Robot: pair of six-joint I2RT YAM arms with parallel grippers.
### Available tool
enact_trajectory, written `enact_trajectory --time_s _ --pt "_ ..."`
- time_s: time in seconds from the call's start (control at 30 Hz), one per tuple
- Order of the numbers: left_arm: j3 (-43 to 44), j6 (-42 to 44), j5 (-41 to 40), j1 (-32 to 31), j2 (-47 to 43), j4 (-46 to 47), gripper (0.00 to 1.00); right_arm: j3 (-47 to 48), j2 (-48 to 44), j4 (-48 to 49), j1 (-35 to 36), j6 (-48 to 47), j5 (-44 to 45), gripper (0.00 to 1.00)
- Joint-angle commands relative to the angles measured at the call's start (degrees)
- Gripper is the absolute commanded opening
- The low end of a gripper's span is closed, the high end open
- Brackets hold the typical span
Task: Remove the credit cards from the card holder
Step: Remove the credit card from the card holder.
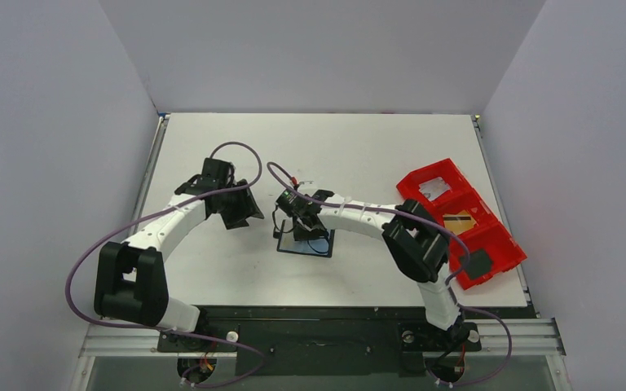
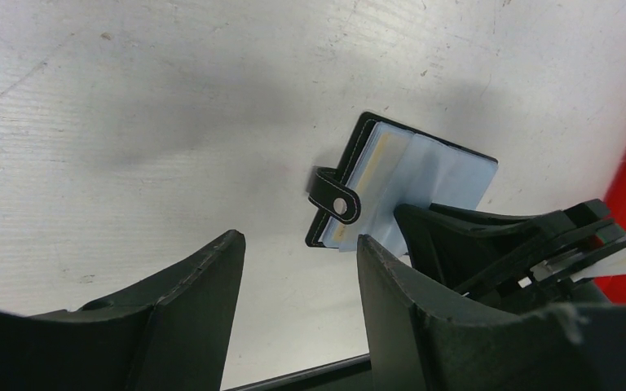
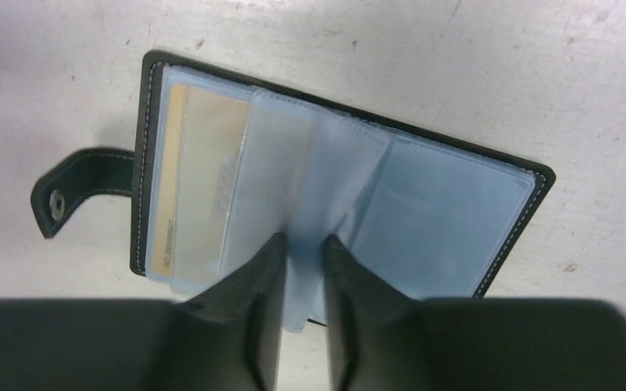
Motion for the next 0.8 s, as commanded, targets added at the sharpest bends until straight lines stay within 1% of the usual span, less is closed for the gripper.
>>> enact_trajectory --time_s 0.0,0.03,0.1,0.23,0.4,0.53,0.77 --pt "0.6 -0.8 -0.1 -1.8 -0.4 1.5 0.51 -3.7 -2.0 1.6 -2.0 -1.4 0.1 0.12" --pt "0.6 -1.1 -0.2 -2.6 -0.1 1.6 0.51 -4.7 -2.6 3.4 -2.4 -1.6 -0.6 0.07" --pt "0.8 -1.7 -0.6 -4.1 0.3 1.9 0.51 -7.9 -4.6 6.5 -3.6 -2.5 -2.0 0.03" --pt "1.9 -3.0 -1.1 -7.6 2.0 2.4 0.51 -13.9 -8.0 13.6 -5.9 -4.6 -6.7 0.0" --pt "5.0 -4.9 -0.8 -12.1 5.6 3.5 0.49 -19.6 -10.4 20.5 -8.2 -6.0 -12.1 0.0" --pt "7.5 -6.2 0.5 -14.7 9.0 4.4 0.46 -22.8 -10.7 25.7 -9.8 -5.5 -16.5 0.0" --pt "9.1 -6.9 1.5 -16.4 13.7 5.9 0.43 -25.7 -10.4 28.4 -11.1 -4.5 -18.4 0.0"
